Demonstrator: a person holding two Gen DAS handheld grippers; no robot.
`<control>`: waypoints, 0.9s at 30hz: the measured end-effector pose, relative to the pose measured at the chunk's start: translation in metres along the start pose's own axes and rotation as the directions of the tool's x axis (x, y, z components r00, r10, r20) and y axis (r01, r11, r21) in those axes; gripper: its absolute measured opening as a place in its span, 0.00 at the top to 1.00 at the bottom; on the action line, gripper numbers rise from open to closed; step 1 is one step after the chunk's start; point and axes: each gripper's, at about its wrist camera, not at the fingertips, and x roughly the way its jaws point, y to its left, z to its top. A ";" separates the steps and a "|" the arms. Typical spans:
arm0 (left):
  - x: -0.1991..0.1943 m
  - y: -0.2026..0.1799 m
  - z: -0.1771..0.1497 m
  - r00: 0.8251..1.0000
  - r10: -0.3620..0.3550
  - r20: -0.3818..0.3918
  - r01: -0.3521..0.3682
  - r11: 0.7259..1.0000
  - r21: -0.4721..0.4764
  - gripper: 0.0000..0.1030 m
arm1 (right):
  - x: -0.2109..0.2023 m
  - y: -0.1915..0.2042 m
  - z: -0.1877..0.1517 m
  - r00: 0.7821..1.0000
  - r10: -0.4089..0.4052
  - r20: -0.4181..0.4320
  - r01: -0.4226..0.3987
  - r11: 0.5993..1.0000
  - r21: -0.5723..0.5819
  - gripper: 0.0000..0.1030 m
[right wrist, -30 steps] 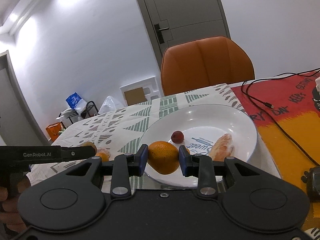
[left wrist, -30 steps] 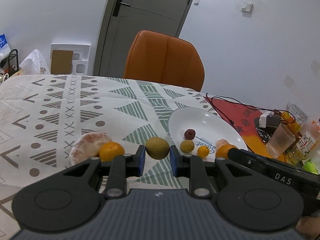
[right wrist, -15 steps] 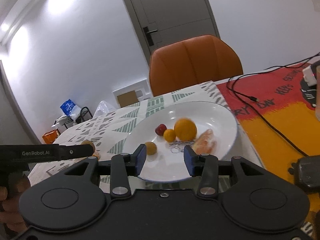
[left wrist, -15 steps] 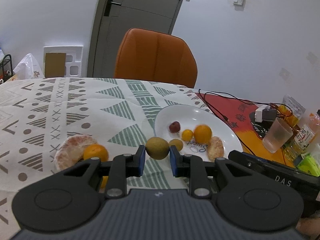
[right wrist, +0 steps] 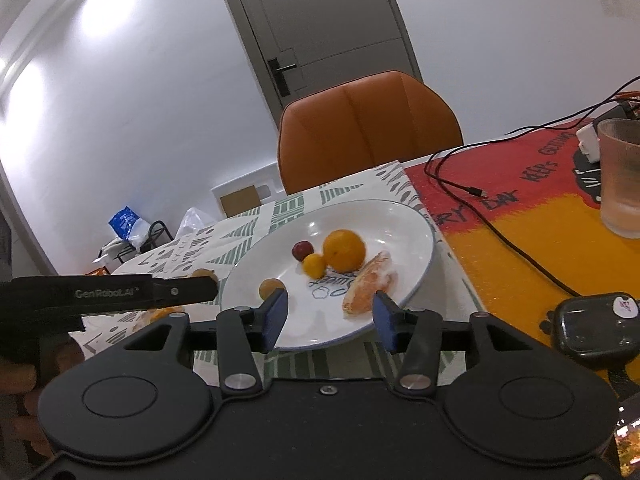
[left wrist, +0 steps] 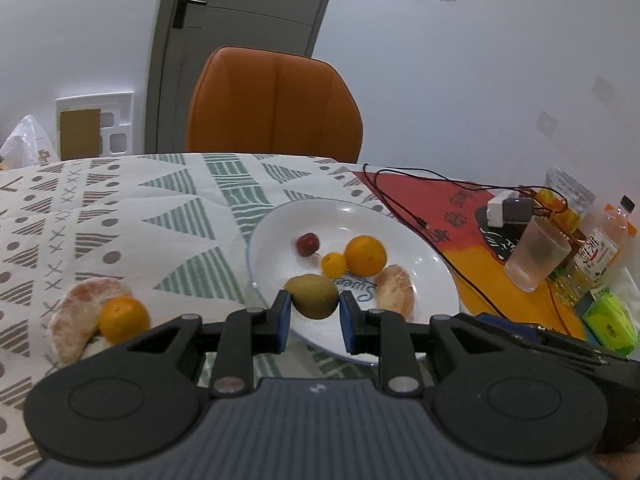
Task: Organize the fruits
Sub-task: 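Carry the yellow-green fruit and orange onto the white plate and open both grippers, then move both open grippers back toward the remaining fruit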
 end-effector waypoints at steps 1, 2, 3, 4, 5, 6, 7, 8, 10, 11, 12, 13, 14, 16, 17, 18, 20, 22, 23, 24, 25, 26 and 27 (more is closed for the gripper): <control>0.002 -0.002 0.000 1.000 -0.005 -0.003 0.005 1.000 0.001 0.76 | -0.001 -0.001 0.000 1.000 -0.002 0.002 0.002 1.000 0.000 0.54; 0.005 -0.004 0.000 1.000 -0.010 -0.005 0.010 1.000 0.003 0.76 | -0.003 -0.001 -0.001 1.000 -0.004 0.003 0.004 1.000 0.001 0.54; 0.006 -0.006 0.000 1.000 -0.013 -0.008 0.013 1.000 0.008 0.76 | -0.004 -0.002 -0.001 1.000 -0.006 0.005 0.006 1.000 0.003 0.54; 0.008 -0.008 0.000 1.000 -0.014 -0.011 0.015 1.000 0.013 0.76 | -0.004 -0.004 -0.001 1.000 -0.008 0.005 0.008 1.000 0.005 0.54; 0.010 -0.010 0.001 1.000 -0.014 -0.015 0.015 1.000 0.016 0.76 | -0.005 -0.005 -0.001 1.000 -0.010 0.007 0.010 1.000 0.008 0.54; 0.010 -0.011 0.001 1.000 -0.013 -0.018 0.014 1.000 0.019 0.76 | -0.006 -0.006 -0.001 1.000 -0.012 0.008 0.012 1.000 0.011 0.54; 0.010 -0.013 0.001 1.000 -0.010 -0.017 0.011 1.000 0.026 0.76 | -0.007 -0.007 -0.001 1.000 -0.014 0.009 0.014 1.000 0.014 0.54; 0.009 -0.014 0.001 1.000 -0.001 -0.009 0.001 0.999 0.035 0.73 | -0.007 -0.007 -0.001 1.000 -0.015 0.009 0.015 1.000 0.016 0.54; 0.006 -0.014 0.001 1.000 0.008 0.001 -0.008 0.999 0.037 0.72 | -0.007 -0.007 -0.001 1.000 -0.012 0.009 0.012 1.000 0.019 0.53; 0.005 -0.013 0.002 1.000 0.009 -0.001 -0.009 0.999 0.032 0.72 | -0.007 -0.006 -0.001 1.000 -0.010 0.009 0.010 1.000 0.019 0.53; 0.005 -0.011 0.002 1.000 0.012 -0.004 -0.012 1.000 0.028 0.72 | -0.006 -0.006 -0.001 1.000 -0.008 0.008 0.008 1.000 0.019 0.53; 0.003 -0.008 0.002 1.000 0.020 -0.007 -0.020 1.000 0.024 0.71 | -0.006 -0.004 -0.002 1.000 -0.005 0.008 0.005 1.000 0.018 0.53; 0.002 -0.005 0.002 1.000 0.030 -0.007 -0.030 0.999 0.020 0.69 | -0.005 -0.003 -0.002 1.000 -0.001 0.007 0.001 1.000 0.016 0.53; -0.002 0.002 0.002 0.999 0.052 -0.005 -0.051 0.999 0.010 0.67 | -0.003 0.000 -0.003 1.000 0.006 0.005 -0.006 1.000 0.016 0.53; -0.005 0.005 0.001 0.998 0.059 -0.003 -0.059 0.998 0.006 0.64 | -0.002 0.001 -0.003 1.000 0.011 0.004 -0.011 1.000 0.015 0.53; -0.007 0.008 0.001 0.998 0.068 -0.001 -0.068 0.998 0.000 0.61 | -0.002 0.003 -0.004 1.000 0.014 0.003 -0.014 1.000 0.014 0.52; -0.014 0.015 0.002 0.996 0.085 0.006 -0.085 0.996 -0.012 0.54 | 0.000 0.007 -0.004 1.000 0.022 0.001 -0.022 1.000 0.011 0.52; -0.019 0.021 0.002 0.995 0.100 0.014 -0.100 0.995 -0.021 0.48 | 0.001 0.011 -0.005 1.000 0.030 0.000 -0.030 1.000 0.007 0.51; -0.023 0.025 0.002 0.994 0.109 0.020 -0.108 0.994 -0.027 0.46 | 0.001 0.013 -0.005 0.999 0.034 -0.001 -0.034 0.999 0.004 0.51; -0.025 0.028 0.002 0.993 0.115 0.023 -0.115 0.993 -0.031 0.45 | 0.002 0.015 -0.005 0.999 0.038 -0.001 -0.038 0.999 0.002 0.51; -0.028 0.031 0.002 0.992 0.122 0.025 -0.121 0.992 -0.035 0.45 | 0.002 0.017 -0.005 0.999 0.042 -0.002 -0.042 0.999 0.000 0.50; -0.031 0.033 0.002 0.991 0.128 0.027 -0.127 0.991 -0.040 0.43 | 0.002 0.019 -0.005 0.999 0.046 -0.003 -0.046 0.999 -0.002 0.49; -0.033 0.036 0.002 0.991 0.133 0.029 -0.132 0.990 -0.043 0.42 | 0.003 0.021 -0.005 0.999 0.050 -0.003 -0.050 0.999 -0.005 0.49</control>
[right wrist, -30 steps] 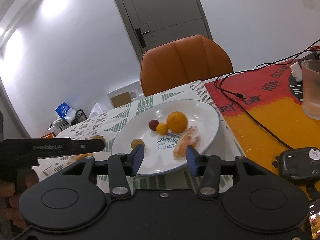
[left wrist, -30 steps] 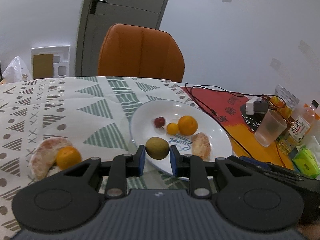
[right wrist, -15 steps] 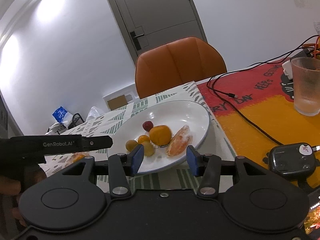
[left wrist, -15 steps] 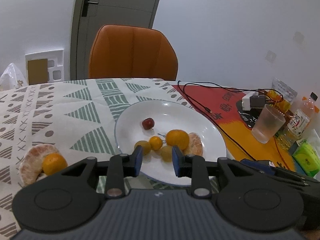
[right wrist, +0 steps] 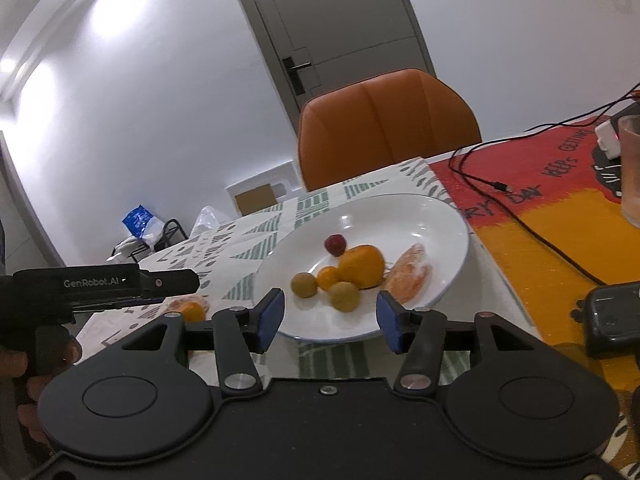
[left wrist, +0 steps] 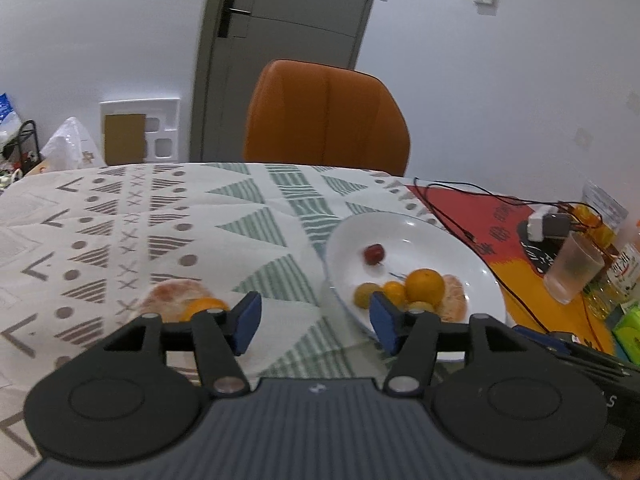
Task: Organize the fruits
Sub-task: 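Move both open grippers back toward the remaining fruit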
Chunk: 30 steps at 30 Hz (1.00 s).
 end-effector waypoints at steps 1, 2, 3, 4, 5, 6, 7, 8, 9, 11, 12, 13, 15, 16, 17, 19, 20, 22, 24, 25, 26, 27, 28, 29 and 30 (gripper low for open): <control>-0.002 0.003 0.000 1.000 0.006 0.004 -0.006 1.000 -0.004 0.41 | 0.000 0.002 0.000 1.000 0.004 -0.001 -0.004 1.000 -0.003 0.47; -0.005 0.006 0.000 1.000 0.012 0.007 -0.012 1.000 -0.009 0.40 | 0.001 0.004 -0.001 1.000 0.007 -0.003 -0.007 1.000 -0.007 0.47; -0.007 0.009 -0.001 1.000 0.017 0.010 -0.017 1.000 -0.013 0.39 | 0.002 0.006 -0.001 1.000 0.010 -0.005 -0.010 1.000 -0.011 0.46; -0.009 0.012 -0.002 1.000 0.021 0.012 -0.021 1.000 -0.018 0.37 | 0.002 0.008 -0.001 1.000 0.013 -0.007 -0.013 1.000 -0.014 0.46; -0.011 0.014 -0.002 1.000 0.027 0.014 -0.026 0.999 -0.022 0.36 | 0.003 0.010 -0.001 1.000 0.016 -0.010 -0.017 1.000 -0.017 0.45; -0.013 0.017 -0.003 0.999 0.033 0.017 -0.032 0.999 -0.026 0.34 | 0.004 0.012 -0.001 1.000 0.019 -0.012 -0.020 1.000 -0.018 0.45; -0.015 0.020 -0.004 0.999 0.038 0.019 -0.038 0.999 -0.030 0.33 | 0.005 0.014 -0.001 1.000 0.022 -0.015 -0.023 1.000 -0.021 0.45; -0.018 0.023 -0.005 0.999 0.045 0.023 -0.044 0.998 -0.033 0.32 | 0.006 0.017 -0.001 1.000 0.025 -0.016 -0.025 0.999 -0.025 0.45; -0.020 0.026 -0.005 0.998 0.049 0.025 -0.048 0.998 -0.036 0.31 | 0.007 0.019 -0.002 0.999 0.028 -0.018 -0.028 0.999 -0.028 0.44; -0.024 0.032 -0.007 0.998 0.061 0.028 -0.059 0.997 -0.043 0.31 | 0.008 0.024 -0.003 0.999 0.034 -0.020 -0.035 0.999 -0.031 0.41; -0.026 0.035 -0.008 0.997 0.066 0.028 -0.064 0.997 -0.047 0.31 | 0.009 0.026 -0.003 0.999 0.037 -0.022 -0.038 0.999 -0.034 0.41; -0.027 0.038 -0.008 0.997 0.071 0.027 -0.070 0.996 -0.050 0.31 | 0.009 0.029 -0.003 0.999 0.042 -0.023 -0.043 0.998 -0.039 0.40; -0.030 0.044 -0.009 0.996 0.081 0.027 -0.080 0.995 -0.058 0.30 | 0.011 0.035 -0.004 0.998 0.050 -0.026 -0.051 0.998 -0.046 0.37; -0.031 0.047 -0.010 0.996 0.087 0.026 -0.085 0.994 -0.062 0.30 | 0.011 0.038 -0.004 0.998 0.053 -0.028 -0.054 0.997 -0.050 0.34; -0.033 0.050 -0.011 0.995 0.092 0.025 -0.090 0.994 -0.068 0.30 | 0.011 0.041 -0.004 0.998 0.057 -0.030 -0.058 0.997 -0.052 0.28; -0.036 0.055 -0.013 0.995 0.095 0.024 -0.093 0.993 -0.078 0.30 | 0.011 0.045 -0.004 0.997 0.072 -0.026 -0.074 0.996 -0.053 0.18; -0.038 0.056 -0.014 0.995 0.094 0.025 -0.092 0.993 -0.080 0.30 | 0.011 0.047 -0.004 0.996 0.081 -0.024 -0.082 0.995 -0.057 0.12; -0.039 0.059 -0.017 0.995 0.098 0.024 -0.096 0.992 -0.079 0.30 | 0.012 0.053 -0.004 0.996 0.091 -0.025 -0.092 0.993 -0.071 0.09; -0.039 0.061 -0.021 0.995 0.103 0.014 -0.102 0.992 -0.079 0.30 | 0.015 0.057 -0.005 0.994 0.106 -0.037 -0.109 0.991 -0.074 0.08; -0.038 0.062 -0.023 0.995 0.104 0.009 -0.103 0.991 -0.080 0.30 | 0.017 0.058 -0.006 0.992 0.115 -0.044 -0.118 0.990 -0.072 0.07; -0.038 0.064 -0.025 0.995 0.101 0.006 -0.100 0.992 -0.080 0.30 | 0.019 0.059 -0.007 0.991 0.123 -0.051 -0.126 0.989 -0.071 0.07; -0.037 0.065 -0.027 0.995 0.098 0.005 -0.097 0.992 -0.081 0.30 | 0.021 0.061 -0.008 0.990 0.131 -0.059 -0.136 0.988 -0.072 0.07; -0.037 0.067 -0.030 0.995 0.099 0.002 -0.099 0.992 -0.082 0.30 | 0.023 0.062 -0.009 0.988 0.138 -0.065 -0.143 0.987 -0.070 0.07; -0.035 0.068 -0.031 0.995 0.101 -0.005 -0.101 0.992 -0.082 0.30 | 0.026 0.063 -0.010 0.987 0.145 -0.073 -0.150 0.986 -0.069 0.07; -0.033 0.069 -0.033 0.995 0.100 -0.012 -0.101 0.991 -0.083 0.30 | 0.028 0.064 -0.011 0.986 0.149 -0.080 -0.155 0.985 -0.070 0.07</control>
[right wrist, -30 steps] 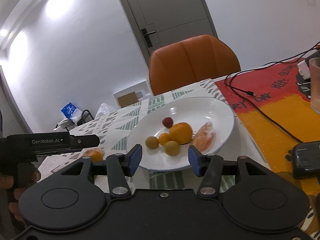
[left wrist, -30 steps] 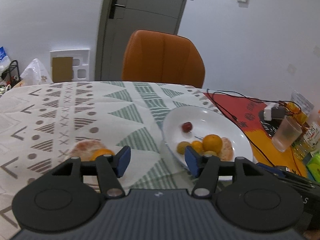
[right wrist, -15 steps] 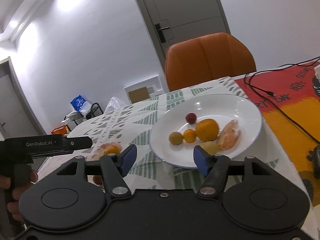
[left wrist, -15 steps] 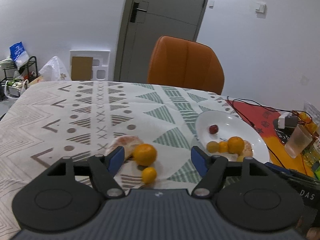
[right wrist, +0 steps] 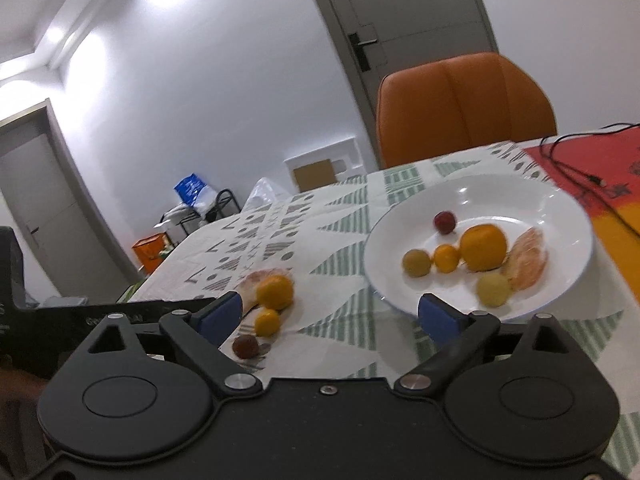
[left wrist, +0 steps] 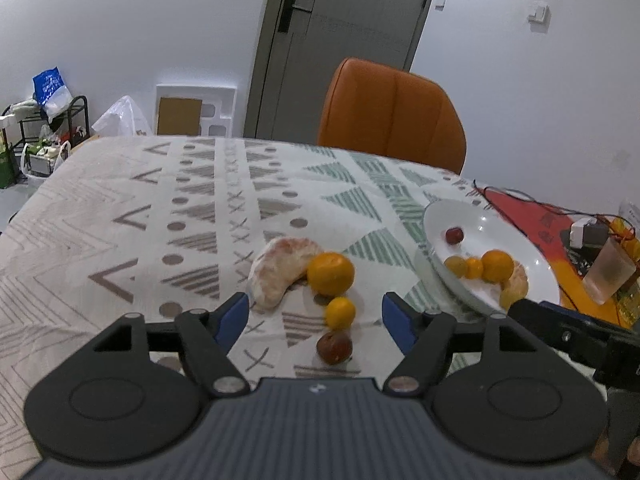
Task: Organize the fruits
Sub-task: 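Move both open grippers back toward the remaining fruit, then grasp the dark red plum with the left gripper while the right gripper grasps a kumquat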
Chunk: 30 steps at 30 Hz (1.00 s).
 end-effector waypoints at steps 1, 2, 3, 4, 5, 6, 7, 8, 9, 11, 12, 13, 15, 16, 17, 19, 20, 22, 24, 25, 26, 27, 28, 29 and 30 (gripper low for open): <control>0.001 0.001 -0.002 1.000 -0.002 -0.005 0.002 1.000 -0.003 0.30 | 0.002 0.002 -0.001 1.000 0.002 -0.005 -0.002 1.000 -0.005 0.07; 0.002 0.002 -0.003 1.000 -0.005 -0.008 0.005 1.000 -0.005 0.31 | 0.003 0.003 -0.001 1.000 0.003 -0.010 -0.003 1.000 -0.012 0.07; 0.002 0.003 -0.005 1.000 -0.008 -0.010 0.008 1.000 -0.005 0.31 | 0.005 0.005 -0.002 1.000 0.005 -0.016 -0.005 1.000 -0.015 0.07; 0.003 0.004 -0.006 1.000 -0.012 -0.010 0.012 1.000 -0.005 0.31 | 0.006 0.006 -0.003 1.000 0.005 -0.022 -0.005 1.000 -0.014 0.07; 0.003 0.005 -0.008 1.000 -0.015 -0.009 0.015 1.000 -0.006 0.31 | 0.008 0.006 -0.003 1.000 0.002 -0.027 -0.003 1.000 -0.013 0.07; 0.004 0.006 -0.009 1.000 -0.016 -0.011 0.016 1.000 -0.008 0.31 | 0.009 0.007 -0.003 1.000 0.001 -0.030 -0.001 1.000 -0.012 0.07; 0.005 0.006 -0.010 1.000 -0.017 -0.014 0.017 1.000 -0.009 0.31 | 0.010 0.007 -0.004 1.000 0.000 -0.031 0.000 1.000 -0.013 0.07; 0.006 0.006 -0.011 1.000 -0.019 -0.018 0.019 1.000 -0.009 0.31 | 0.010 0.007 -0.005 1.000 0.000 -0.031 0.000 1.000 -0.014 0.07; 0.008 0.006 -0.012 1.000 -0.022 -0.021 0.021 1.000 -0.010 0.31 | 0.010 0.008 -0.005 1.000 0.001 -0.031 -0.002 1.000 -0.014 0.08; 0.011 0.006 -0.014 0.999 -0.030 -0.030 0.029 0.999 -0.014 0.33 | 0.011 0.007 -0.006 0.999 0.004 -0.033 -0.005 1.000 -0.012 0.08; 0.013 0.006 -0.015 0.999 -0.034 -0.034 0.033 0.999 -0.016 0.33 | 0.011 0.007 -0.006 0.999 0.006 -0.035 -0.006 1.000 -0.011 0.08; 0.014 0.005 -0.016 0.999 -0.037 -0.037 0.036 0.999 -0.016 0.33 | 0.011 0.007 -0.007 0.999 0.009 -0.037 -0.010 1.000 -0.011 0.09; 0.018 0.004 -0.018 0.998 -0.043 -0.043 0.042 0.999 -0.014 0.36 | 0.014 0.006 -0.007 0.999 0.013 -0.045 -0.014 1.000 -0.011 0.12; 0.020 0.003 -0.019 0.998 -0.047 -0.046 0.046 0.999 -0.012 0.37 | 0.014 0.006 -0.007 0.999 0.014 -0.047 -0.015 1.000 -0.011 0.13; 0.022 0.002 -0.020 0.998 -0.048 -0.051 0.048 0.999 -0.011 0.40 | 0.015 0.007 -0.007 0.999 0.016 -0.048 -0.016 1.000 -0.012 0.16; 0.027 0.002 -0.021 0.997 -0.049 -0.065 0.048 0.999 -0.017 0.46 | 0.016 0.007 -0.007 0.998 0.027 -0.051 -0.028 1.000 -0.013 0.19; 0.029 0.003 -0.021 0.996 -0.051 -0.071 0.050 0.999 -0.023 0.48 | 0.017 0.007 -0.007 0.998 0.031 -0.054 -0.031 0.999 -0.014 0.21; 0.032 0.003 -0.022 0.996 -0.046 -0.070 0.044 0.999 -0.028 0.50 | 0.020 0.008 -0.008 0.997 0.034 -0.062 -0.035 0.999 -0.018 0.24; 0.035 0.002 -0.022 0.997 -0.041 -0.071 0.039 0.999 -0.023 0.58 | 0.023 0.008 -0.008 0.997 0.039 -0.074 -0.040 0.999 -0.015 0.29; 0.036 0.002 -0.022 0.997 -0.040 -0.072 0.038 0.999 -0.024 0.62 | 0.025 0.008 -0.008 0.996 0.041 -0.079 -0.042 0.999 -0.014 0.33; 0.038 0.002 -0.023 0.996 -0.044 -0.074 0.042 0.999 -0.028 0.70 | 0.027 0.009 -0.009 0.996 0.044 -0.082 -0.046 0.999 -0.018 0.36; 0.038 0.003 -0.022 0.996 -0.047 -0.075 0.045 0.998 -0.033 0.78 | 0.029 0.011 -0.009 0.995 0.047 -0.086 -0.050 0.998 -0.024 0.37; 0.039 0.005 -0.022 0.996 -0.052 -0.077 0.049 0.998 -0.039 0.78 | 0.031 0.013 -0.009 0.995 0.050 -0.090 -0.053 0.998 -0.028 0.40; 0.038 0.007 -0.022 0.995 -0.058 -0.077 0.055 0.997 -0.049 0.78 | 0.033 0.014 -0.009 0.994 0.053 -0.095 -0.056 0.998 -0.031 0.43; 0.038 0.008 -0.021 0.995 -0.058 -0.077 0.054 0.997 -0.056 0.78 | 0.035 0.016 -0.009 0.993 0.054 -0.102 -0.058 0.998 -0.036 0.43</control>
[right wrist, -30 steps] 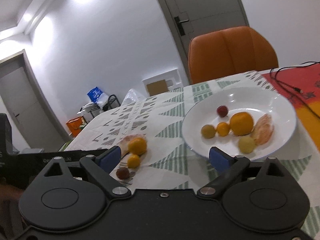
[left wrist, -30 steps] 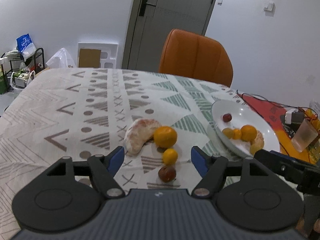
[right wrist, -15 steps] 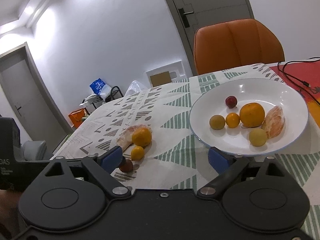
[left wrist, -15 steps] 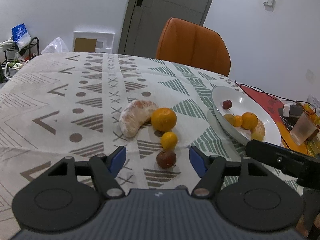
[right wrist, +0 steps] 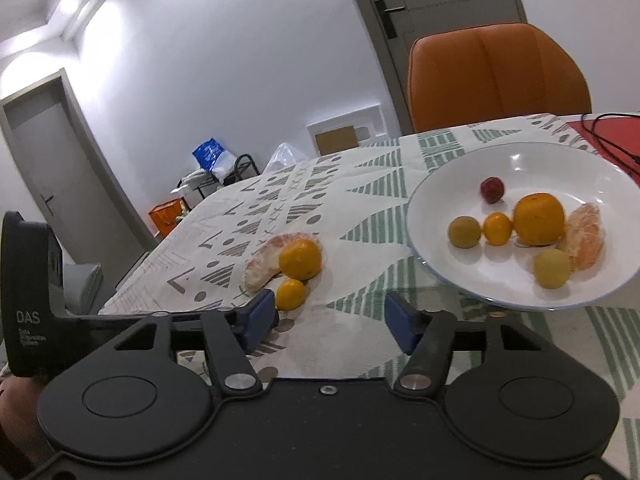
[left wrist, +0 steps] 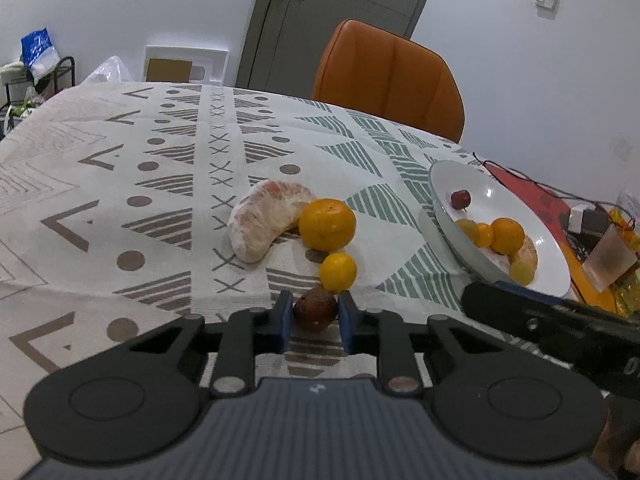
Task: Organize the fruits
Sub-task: 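Grasp the dark red plum with the left gripper while the right gripper grasps a kumquat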
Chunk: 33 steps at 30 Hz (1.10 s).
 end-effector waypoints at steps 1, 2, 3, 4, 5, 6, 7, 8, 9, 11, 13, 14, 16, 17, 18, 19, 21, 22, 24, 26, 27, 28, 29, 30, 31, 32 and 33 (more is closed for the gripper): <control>-0.001 0.002 0.000 1.000 0.003 0.002 -0.003 1.000 -0.004 0.78 | 0.003 0.002 0.000 1.000 0.001 -0.006 -0.001 1.000 -0.006 0.45; -0.002 0.004 0.001 1.000 0.007 0.006 -0.007 1.000 -0.007 0.78 | 0.006 0.004 0.001 1.000 0.003 -0.013 -0.003 1.000 -0.015 0.46; -0.003 0.006 0.001 1.000 0.010 0.009 -0.010 1.000 -0.011 0.78 | 0.009 0.006 0.001 1.000 0.004 -0.019 -0.004 1.000 -0.020 0.46; -0.005 0.010 0.002 1.000 0.011 0.012 -0.011 1.000 -0.018 0.78 | 0.013 0.008 0.001 1.000 0.005 -0.026 -0.005 1.000 -0.026 0.47; -0.006 0.012 0.002 1.000 0.013 0.015 -0.013 1.000 -0.026 0.78 | 0.016 0.011 0.002 0.999 0.006 -0.031 -0.007 1.000 -0.031 0.47; -0.007 0.015 0.003 1.000 0.015 0.018 -0.014 0.999 -0.033 0.78 | 0.019 0.013 0.002 0.999 0.007 -0.037 -0.008 0.999 -0.035 0.47; -0.009 0.018 0.004 1.000 0.018 0.022 -0.018 0.999 -0.038 0.78 | 0.022 0.015 0.003 0.999 0.007 -0.041 -0.008 0.999 -0.038 0.47; -0.010 0.021 0.005 0.999 0.022 0.026 -0.021 0.999 -0.043 0.78 | 0.026 0.017 0.003 0.999 0.004 -0.047 -0.006 0.999 -0.042 0.47; -0.012 0.024 0.005 0.999 0.025 0.032 -0.023 0.998 -0.050 0.78 | 0.029 0.020 0.004 0.999 -0.001 -0.051 -0.001 0.999 -0.044 0.48; -0.015 0.032 0.007 0.999 0.030 0.041 -0.027 0.997 -0.067 0.78 | 0.034 0.025 0.006 0.998 -0.007 -0.056 0.004 0.999 -0.053 0.48; -0.016 0.038 0.008 0.998 0.037 0.047 -0.033 0.996 -0.080 0.78 | 0.039 0.030 0.007 0.998 -0.013 -0.062 0.010 0.998 -0.059 0.48; -0.018 0.042 0.009 0.998 0.039 0.049 -0.035 0.996 -0.084 0.78 | 0.041 0.032 0.008 0.998 -0.016 -0.066 0.012 0.998 -0.060 0.48; -0.020 0.049 0.011 0.998 0.048 0.052 -0.043 0.994 -0.096 0.78 | 0.045 0.036 0.009 0.997 -0.019 -0.072 0.014 0.998 -0.067 0.48; -0.020 0.052 0.012 0.997 0.052 0.053 -0.047 0.994 -0.101 0.78 | 0.048 0.038 0.009 0.997 -0.020 -0.075 0.015 0.997 -0.073 0.48; -0.021 0.054 0.013 0.997 0.058 0.054 -0.052 0.993 -0.104 0.78 | 0.049 0.039 0.009 0.997 -0.020 -0.077 0.015 0.997 -0.076 0.48; -0.022 0.056 0.014 0.996 0.065 0.057 -0.059 0.993 -0.107 0.78 | 0.052 0.039 0.009 0.997 -0.021 -0.079 0.015 0.997 -0.077 0.48; -0.025 0.060 0.015 0.995 0.075 0.063 -0.068 0.991 -0.114 0.78 | 0.057 0.040 0.009 0.996 -0.025 -0.087 0.018 0.997 -0.076 0.48; -0.026 0.061 0.015 0.995 0.079 0.065 -0.071 0.990 -0.118 0.78 | 0.059 0.041 0.008 0.995 -0.026 -0.091 0.019 0.997 -0.077 0.48; -0.027 0.064 0.016 0.994 0.086 0.068 -0.078 0.989 -0.123 0.78 | 0.065 0.044 0.007 0.995 -0.024 -0.101 0.016 0.996 -0.087 0.48; -0.027 0.065 0.016 0.994 0.092 0.066 -0.083 0.989 -0.126 0.78 | 0.070 0.046 0.005 0.993 -0.032 -0.112 0.021 0.995 -0.101 0.65; -0.027 0.065 0.016 0.994 0.093 0.065 -0.084 0.989 -0.125 0.78 | 0.071 0.047 0.004 0.992 -0.036 -0.120 0.024 0.994 -0.105 0.74; -0.027 0.065 0.016 0.993 0.094 0.065 -0.085 0.989 -0.124 0.78 | 0.072 0.046 0.003 0.991 -0.041 -0.124 0.028 0.994 -0.106 0.88; -0.028 0.065 0.017 0.993 0.094 0.065 -0.085 0.989 -0.122 0.78 | 0.070 0.046 0.003 0.992 -0.042 -0.122 0.029 0.994 -0.106 0.94; -0.028 0.064 0.017 0.993 0.093 0.066 -0.085 0.989 -0.119 0.78 | 0.068 0.045 0.003 0.992 -0.046 -0.116 0.033 0.994 -0.106 0.96; -0.028 0.062 0.017 0.994 0.092 0.066 -0.084 0.990 -0.117 0.78 | 0.066 0.044 0.003 0.993 -0.049 -0.110 0.037 0.994 -0.105 0.97; -0.028 0.061 0.017 0.994 0.090 0.068 -0.082 0.990 -0.113 0.78 | 0.062 0.043 0.003 0.994 -0.049 -0.101 0.039 0.994 -0.100 0.98; -0.028 0.059 0.017 0.994 0.088 0.069 -0.080 0.991 -0.110 0.78 | 0.059 0.041 0.004 0.994 -0.049 -0.094 0.040 0.994 -0.097 0.98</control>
